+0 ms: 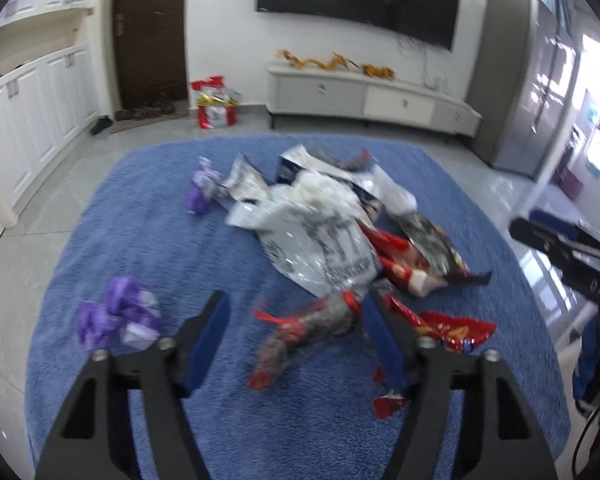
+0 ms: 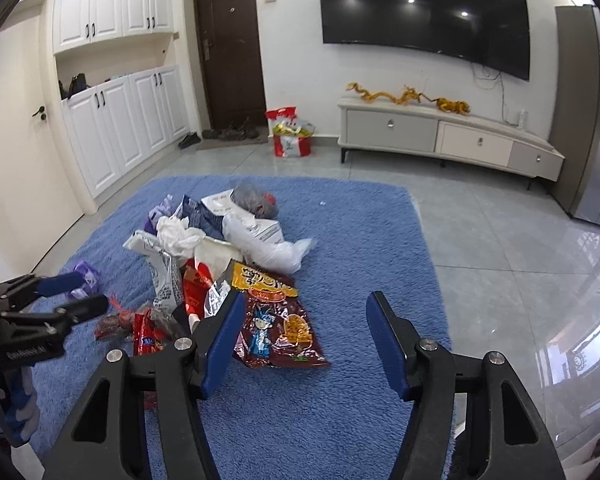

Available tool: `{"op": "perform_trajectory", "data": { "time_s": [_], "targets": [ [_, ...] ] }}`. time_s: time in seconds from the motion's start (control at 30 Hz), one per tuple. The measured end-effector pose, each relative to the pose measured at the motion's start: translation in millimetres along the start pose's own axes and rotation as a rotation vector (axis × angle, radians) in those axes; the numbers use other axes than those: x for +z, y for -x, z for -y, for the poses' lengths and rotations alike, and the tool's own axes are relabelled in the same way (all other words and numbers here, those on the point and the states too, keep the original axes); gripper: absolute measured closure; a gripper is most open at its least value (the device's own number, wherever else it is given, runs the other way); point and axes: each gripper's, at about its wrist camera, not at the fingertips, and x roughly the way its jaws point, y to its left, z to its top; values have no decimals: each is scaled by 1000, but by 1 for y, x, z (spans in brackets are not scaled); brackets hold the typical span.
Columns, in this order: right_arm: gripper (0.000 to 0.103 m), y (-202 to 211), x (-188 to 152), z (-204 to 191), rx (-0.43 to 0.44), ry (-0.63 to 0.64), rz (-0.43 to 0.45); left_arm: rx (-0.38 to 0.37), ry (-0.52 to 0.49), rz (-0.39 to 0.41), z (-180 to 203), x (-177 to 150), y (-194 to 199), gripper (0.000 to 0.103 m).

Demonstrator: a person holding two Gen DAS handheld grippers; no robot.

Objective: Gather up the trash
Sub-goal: 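Grasp the red wrapper with the left tool while the right tool grasps the brown snack bag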

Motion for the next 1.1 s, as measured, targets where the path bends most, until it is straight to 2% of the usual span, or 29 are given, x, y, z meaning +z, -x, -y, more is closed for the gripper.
{"op": "perform_trajectory", "data": {
  "time_s": [0.17,0.3,0.53,0.63,0.77,0.83,0.93,1.0,1.07,1.1],
  "targets": [
    [43,-15,-1,-3,37,15,-46,-36,-90,-45,9,-4,-17,50],
    [44,-30,3,-5,82,10,-87,-42,-154,-65,11,-7,-29,50],
    [45,-61,13,-21,136,25,-156,-80,-155,-115,4,-10,-46,51],
    [45,-73,13,-23,143,11,-197,-89,-154,-133,6,-11,-53,61],
    [43,-83,11,-15,188,-65,-228,-97,-151,-138,8,-11,-59,63],
    [38,-86,9,-8,216,-114,-236,-98,-156,-139,11,-11,-61,64],
    [37,-93,7,-2,215,-144,-243,-98,-152,-145,13,-13,-63,70],
    [38,-98,6,3,233,-184,-252,-103,-138,-146,13,-14,-64,77],
    [47,-100,5,6,228,-200,-257,-110,-122,-145,11,-16,-64,84],
    [58,-101,4,7,227,-203,-258,-111,-116,-142,11,-16,-63,86]
  ]
}}
